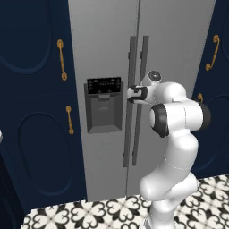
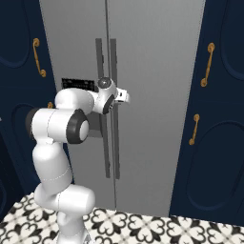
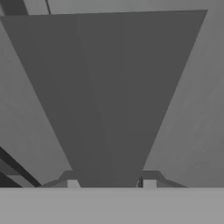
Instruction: Grab a lemon wedge from the fridge and one ice cube from the ice bowl, and put them in the glass of lemonade.
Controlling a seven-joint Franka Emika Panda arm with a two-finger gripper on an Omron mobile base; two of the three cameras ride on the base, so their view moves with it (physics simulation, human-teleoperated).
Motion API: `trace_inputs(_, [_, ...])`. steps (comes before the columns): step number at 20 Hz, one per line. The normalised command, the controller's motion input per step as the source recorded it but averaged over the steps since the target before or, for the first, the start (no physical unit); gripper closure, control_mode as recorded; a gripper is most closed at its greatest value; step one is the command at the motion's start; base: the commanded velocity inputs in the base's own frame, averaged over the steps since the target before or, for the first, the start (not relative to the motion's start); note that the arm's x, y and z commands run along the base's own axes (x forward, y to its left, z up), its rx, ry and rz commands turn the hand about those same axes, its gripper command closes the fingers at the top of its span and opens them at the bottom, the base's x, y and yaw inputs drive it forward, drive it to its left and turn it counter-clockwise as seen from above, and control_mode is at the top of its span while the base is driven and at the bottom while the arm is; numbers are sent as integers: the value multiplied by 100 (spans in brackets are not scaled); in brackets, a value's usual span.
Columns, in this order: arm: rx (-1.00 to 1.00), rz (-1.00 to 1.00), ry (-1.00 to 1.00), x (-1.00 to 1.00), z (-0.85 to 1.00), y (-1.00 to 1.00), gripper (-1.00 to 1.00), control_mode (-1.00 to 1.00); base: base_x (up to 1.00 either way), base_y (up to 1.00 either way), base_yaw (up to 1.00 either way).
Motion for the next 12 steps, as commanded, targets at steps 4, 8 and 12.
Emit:
trace_inputs(4, [0, 0, -11, -1, -28, -6, 100, -100, 0, 0, 0])
trace_inputs(8, [0, -3, -25, 0, -43, -19, 100, -100, 0, 0, 0])
trace_inputs(12, [0, -8, 5, 24, 12, -57, 100, -100, 0, 0, 0])
